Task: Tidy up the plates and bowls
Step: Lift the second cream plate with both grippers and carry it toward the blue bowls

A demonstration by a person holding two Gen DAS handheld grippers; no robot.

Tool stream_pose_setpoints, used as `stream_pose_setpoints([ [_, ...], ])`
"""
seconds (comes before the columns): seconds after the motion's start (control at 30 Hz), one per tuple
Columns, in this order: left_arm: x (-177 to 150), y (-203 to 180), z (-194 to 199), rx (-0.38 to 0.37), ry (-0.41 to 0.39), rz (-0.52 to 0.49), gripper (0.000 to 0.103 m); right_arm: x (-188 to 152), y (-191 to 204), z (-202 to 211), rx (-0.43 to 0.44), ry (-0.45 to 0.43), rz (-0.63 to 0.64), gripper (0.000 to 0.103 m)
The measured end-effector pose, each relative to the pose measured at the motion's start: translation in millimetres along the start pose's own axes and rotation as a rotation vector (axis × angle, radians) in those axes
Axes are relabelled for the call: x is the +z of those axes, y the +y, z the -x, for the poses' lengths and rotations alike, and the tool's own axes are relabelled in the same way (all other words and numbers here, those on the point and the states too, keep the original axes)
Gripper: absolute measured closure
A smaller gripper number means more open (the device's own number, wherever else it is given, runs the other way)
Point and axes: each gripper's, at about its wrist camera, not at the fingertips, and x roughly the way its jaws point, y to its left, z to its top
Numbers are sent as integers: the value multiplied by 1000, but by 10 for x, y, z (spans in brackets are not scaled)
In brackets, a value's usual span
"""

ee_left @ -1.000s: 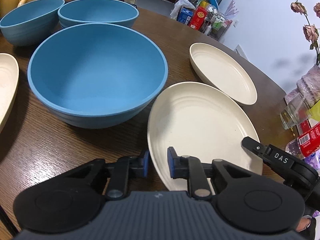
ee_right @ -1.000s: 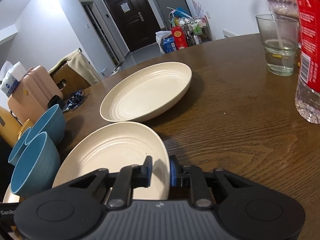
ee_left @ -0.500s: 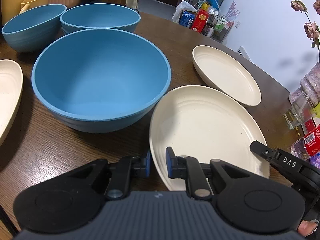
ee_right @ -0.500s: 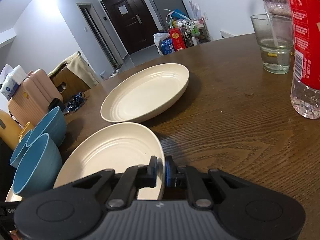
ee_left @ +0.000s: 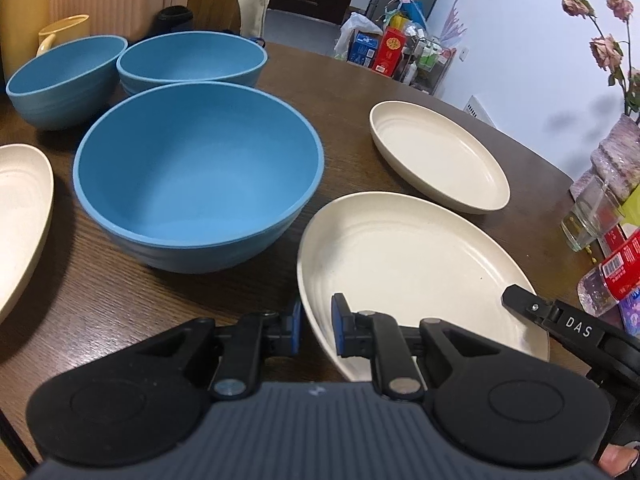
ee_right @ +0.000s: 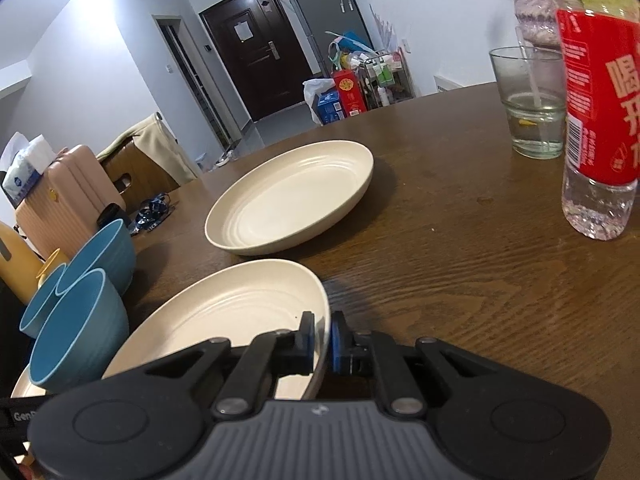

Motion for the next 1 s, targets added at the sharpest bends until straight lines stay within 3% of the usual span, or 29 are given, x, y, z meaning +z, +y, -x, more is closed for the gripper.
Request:
stream_pose_setpoints([
  [0.6,-82,9,304,-29,-36,-52,87,-139,61,408,-8,-48,1,95],
  [1.0,-146,93,787,-65,-86,-67,87,-177,278,909,-11,-110,23,95],
])
